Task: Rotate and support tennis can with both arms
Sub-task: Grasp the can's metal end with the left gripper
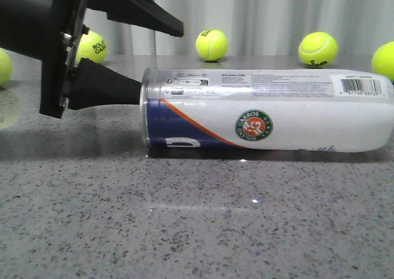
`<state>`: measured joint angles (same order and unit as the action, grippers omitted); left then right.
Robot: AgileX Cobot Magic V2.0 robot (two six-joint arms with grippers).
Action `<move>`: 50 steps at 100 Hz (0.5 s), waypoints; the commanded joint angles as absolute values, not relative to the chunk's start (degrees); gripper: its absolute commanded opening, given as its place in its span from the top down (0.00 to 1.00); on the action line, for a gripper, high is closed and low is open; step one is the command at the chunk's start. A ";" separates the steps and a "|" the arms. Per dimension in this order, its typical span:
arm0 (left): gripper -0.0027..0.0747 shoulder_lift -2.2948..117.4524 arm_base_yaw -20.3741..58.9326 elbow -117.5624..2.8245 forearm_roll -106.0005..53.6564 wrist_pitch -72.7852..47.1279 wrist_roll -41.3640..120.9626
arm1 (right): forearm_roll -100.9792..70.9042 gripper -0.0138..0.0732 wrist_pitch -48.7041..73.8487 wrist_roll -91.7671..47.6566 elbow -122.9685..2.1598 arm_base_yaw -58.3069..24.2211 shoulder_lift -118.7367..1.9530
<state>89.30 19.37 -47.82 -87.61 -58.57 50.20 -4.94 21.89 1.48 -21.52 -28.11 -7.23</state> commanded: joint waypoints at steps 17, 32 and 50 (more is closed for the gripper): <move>0.83 89.34 20.56 -50.17 -94.46 -63.09 54.01 | -4.98 0.91 17.53 1.44 -23.03 -27.82 -7.80; 0.99 89.34 20.56 -50.17 -97.44 -66.94 58.16 | -4.98 0.91 17.53 1.44 -23.03 -27.82 -7.80; 0.99 87.89 20.56 -50.17 -99.68 -69.26 61.94 | -4.98 0.91 17.53 1.44 -23.03 -27.82 -7.80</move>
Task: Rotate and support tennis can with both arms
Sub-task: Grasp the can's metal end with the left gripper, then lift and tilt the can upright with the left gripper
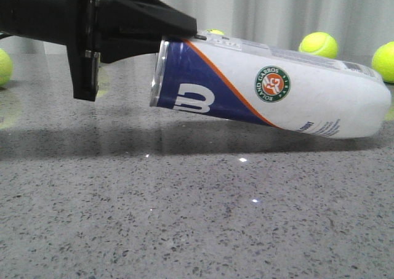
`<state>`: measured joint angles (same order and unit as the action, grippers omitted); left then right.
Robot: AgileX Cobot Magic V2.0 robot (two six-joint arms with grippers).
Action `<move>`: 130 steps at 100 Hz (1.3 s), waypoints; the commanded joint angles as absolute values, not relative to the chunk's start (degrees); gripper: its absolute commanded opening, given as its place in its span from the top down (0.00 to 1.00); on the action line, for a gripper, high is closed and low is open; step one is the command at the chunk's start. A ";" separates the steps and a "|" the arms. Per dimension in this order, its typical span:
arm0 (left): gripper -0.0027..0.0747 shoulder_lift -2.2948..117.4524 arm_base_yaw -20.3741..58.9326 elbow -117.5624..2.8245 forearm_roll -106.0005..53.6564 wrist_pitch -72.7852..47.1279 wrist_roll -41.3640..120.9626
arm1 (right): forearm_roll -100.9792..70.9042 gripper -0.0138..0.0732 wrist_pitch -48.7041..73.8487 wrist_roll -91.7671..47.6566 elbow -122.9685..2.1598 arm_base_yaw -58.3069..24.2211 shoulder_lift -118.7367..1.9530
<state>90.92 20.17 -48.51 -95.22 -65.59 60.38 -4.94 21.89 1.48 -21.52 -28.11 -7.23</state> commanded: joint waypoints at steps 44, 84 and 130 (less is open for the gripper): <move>0.99 70.91 20.79 -60.43 -72.32 -47.69 48.66 | -4.98 0.91 17.53 1.44 -23.03 -27.82 -7.80; 0.99 71.09 28.43 -79.44 -24.24 -56.03 17.25 | -4.98 0.91 17.53 1.44 -23.03 -27.82 -7.80; 0.99 79.61 36.17 -94.47 -9.49 -73.06 11.72 | -4.98 0.91 17.53 1.44 -23.03 -27.82 -7.80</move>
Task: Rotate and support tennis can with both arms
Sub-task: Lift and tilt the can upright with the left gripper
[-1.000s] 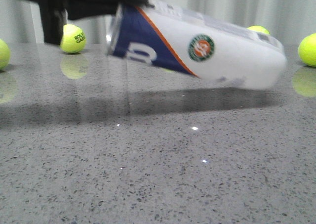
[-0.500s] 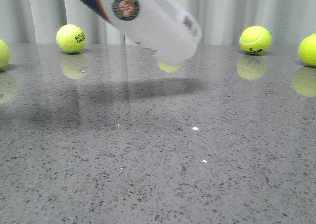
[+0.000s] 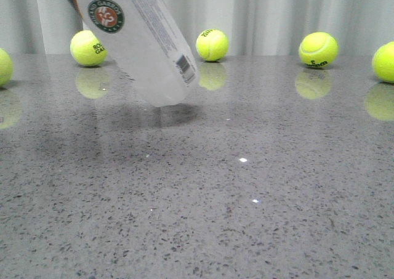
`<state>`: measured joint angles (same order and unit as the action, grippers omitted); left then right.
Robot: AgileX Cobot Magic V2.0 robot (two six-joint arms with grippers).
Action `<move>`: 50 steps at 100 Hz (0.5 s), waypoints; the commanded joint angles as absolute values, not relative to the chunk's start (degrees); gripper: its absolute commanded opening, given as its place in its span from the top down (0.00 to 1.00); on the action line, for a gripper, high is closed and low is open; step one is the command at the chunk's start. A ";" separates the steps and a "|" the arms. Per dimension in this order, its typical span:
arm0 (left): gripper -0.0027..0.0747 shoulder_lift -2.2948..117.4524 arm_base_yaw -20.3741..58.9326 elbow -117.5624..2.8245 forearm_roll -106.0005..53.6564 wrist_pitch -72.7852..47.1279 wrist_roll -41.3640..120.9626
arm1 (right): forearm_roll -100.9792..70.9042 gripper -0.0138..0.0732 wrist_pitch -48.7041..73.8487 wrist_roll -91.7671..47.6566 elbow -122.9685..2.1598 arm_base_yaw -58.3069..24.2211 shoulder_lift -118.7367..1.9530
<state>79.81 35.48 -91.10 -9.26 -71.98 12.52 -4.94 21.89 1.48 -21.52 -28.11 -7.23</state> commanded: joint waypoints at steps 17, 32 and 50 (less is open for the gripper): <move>0.99 81.54 36.17 -95.33 -9.03 -73.20 11.72 | -4.98 0.91 17.53 1.44 -23.03 -27.82 -7.80; 0.99 82.07 36.17 -95.33 -9.03 -73.20 11.72 | -4.98 0.91 17.53 1.44 -23.03 -27.82 -7.80; 0.98 82.07 36.17 -95.33 -9.03 -73.08 11.72 | -4.98 0.91 17.53 1.44 -23.03 -27.82 -7.80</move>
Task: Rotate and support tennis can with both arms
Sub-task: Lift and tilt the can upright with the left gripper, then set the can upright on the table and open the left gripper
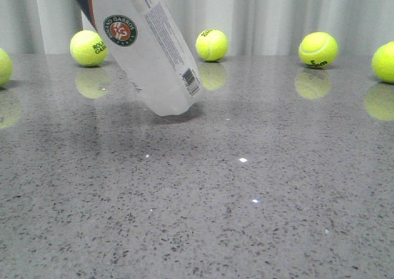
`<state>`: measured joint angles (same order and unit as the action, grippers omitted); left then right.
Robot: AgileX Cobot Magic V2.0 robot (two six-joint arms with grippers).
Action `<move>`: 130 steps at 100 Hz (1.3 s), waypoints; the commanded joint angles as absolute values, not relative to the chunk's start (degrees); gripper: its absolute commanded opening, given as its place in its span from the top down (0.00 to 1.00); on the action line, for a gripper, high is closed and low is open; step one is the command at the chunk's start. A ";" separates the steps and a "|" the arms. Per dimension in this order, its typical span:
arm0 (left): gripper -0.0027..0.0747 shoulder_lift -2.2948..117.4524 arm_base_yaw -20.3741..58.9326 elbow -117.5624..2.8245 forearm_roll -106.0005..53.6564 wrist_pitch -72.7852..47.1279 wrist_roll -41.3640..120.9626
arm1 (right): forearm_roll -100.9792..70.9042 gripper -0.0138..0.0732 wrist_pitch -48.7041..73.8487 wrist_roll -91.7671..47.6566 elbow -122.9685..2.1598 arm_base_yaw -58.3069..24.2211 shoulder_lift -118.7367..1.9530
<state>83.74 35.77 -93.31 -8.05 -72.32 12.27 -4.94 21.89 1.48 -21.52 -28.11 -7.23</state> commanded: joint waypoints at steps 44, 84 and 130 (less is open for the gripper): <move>0.53 82.07 36.17 -95.33 -9.03 -62.67 11.72 | -4.98 0.91 17.53 1.44 -23.03 -27.82 -7.80; 0.48 83.66 35.77 -95.33 -8.78 -49.96 11.72 | -4.98 0.91 17.53 1.44 -23.03 -27.82 -7.80; 0.48 85.89 34.05 -95.33 -8.88 -46.57 11.72 | -4.98 0.91 17.53 1.44 -23.03 -27.82 -7.80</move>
<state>87.58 34.16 -93.61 -8.38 -50.55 12.16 -4.94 21.89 1.48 -21.52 -28.11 -7.23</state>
